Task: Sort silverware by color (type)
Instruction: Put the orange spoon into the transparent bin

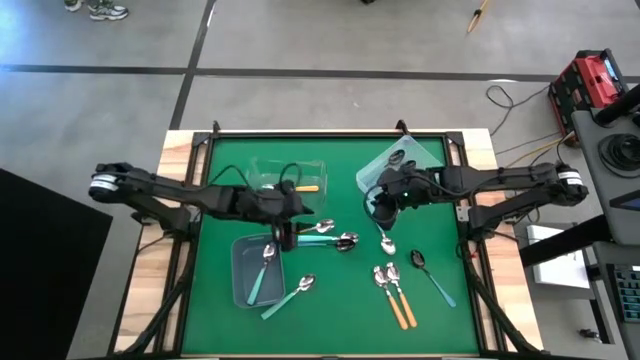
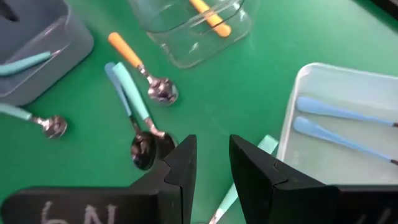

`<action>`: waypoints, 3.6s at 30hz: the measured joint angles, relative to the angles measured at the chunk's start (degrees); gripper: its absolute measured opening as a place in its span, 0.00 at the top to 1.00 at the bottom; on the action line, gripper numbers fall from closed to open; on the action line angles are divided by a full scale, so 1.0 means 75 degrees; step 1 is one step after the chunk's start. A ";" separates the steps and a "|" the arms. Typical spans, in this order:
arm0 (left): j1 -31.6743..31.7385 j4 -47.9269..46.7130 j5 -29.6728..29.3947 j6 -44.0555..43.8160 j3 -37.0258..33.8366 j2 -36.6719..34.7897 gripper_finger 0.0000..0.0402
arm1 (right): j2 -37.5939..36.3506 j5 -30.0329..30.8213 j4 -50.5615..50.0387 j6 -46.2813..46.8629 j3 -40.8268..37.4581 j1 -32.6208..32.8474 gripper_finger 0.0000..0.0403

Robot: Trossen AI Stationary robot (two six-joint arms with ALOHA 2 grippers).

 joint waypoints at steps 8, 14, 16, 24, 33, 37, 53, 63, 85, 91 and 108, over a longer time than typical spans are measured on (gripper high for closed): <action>-0.0548 -0.0654 -0.0468 0.0194 0.0637 0.0689 0.61 | 0.0003 -0.0001 -0.0461 0.0623 -0.0003 0.0636 0.79; -0.0795 -0.0504 -0.0487 0.0116 0.0634 0.0692 0.61 | 0.0003 -0.0009 -0.0861 0.1320 -0.0006 0.1122 0.79; -0.0875 -0.0484 -0.0490 0.0084 0.0633 0.0621 0.61 | 0.0003 -0.0009 -0.0923 0.1502 -0.0006 0.1251 0.79; -0.1160 -0.0614 -0.0489 -0.0288 0.0628 0.0517 0.61 | 0.0003 -0.0012 -0.0945 0.2054 -0.0006 0.1617 0.79; -0.1433 -0.1247 -0.0485 -0.0810 0.0622 0.0517 0.61 | 0.0006 -0.0794 -0.1137 0.2861 -0.0012 0.1753 0.79; -0.1445 -0.1439 -0.0480 -0.0847 0.0622 0.0470 0.61 | 0.0009 -0.0802 -0.1389 0.3190 -0.0012 0.1915 0.79; -0.1439 -0.1919 -0.0917 -0.0293 0.0631 -0.0119 0.61 | 0.0012 -0.0800 -0.3122 0.4589 -0.0023 0.2511 0.79; -0.1436 -0.1905 -0.1118 0.0194 0.0625 0.0249 0.61 | 0.0012 -0.0668 -0.3102 0.3906 -0.0076 0.2546 0.79; -0.1436 -0.1830 -0.2031 0.1147 0.0619 0.0301 0.61 | 0.1847 -0.2250 -0.1614 0.4911 -0.0114 0.2869 0.79; -0.1436 -0.1829 -0.2717 0.1683 0.0658 0.0295 0.61 | 0.2439 -0.2780 -0.1601 0.5695 -0.0114 0.3307 0.79; -0.1321 -0.1786 -0.4159 0.2672 0.0675 0.0271 0.61 | 0.2987 -0.2670 -0.0614 0.7495 -0.0114 0.4304 0.63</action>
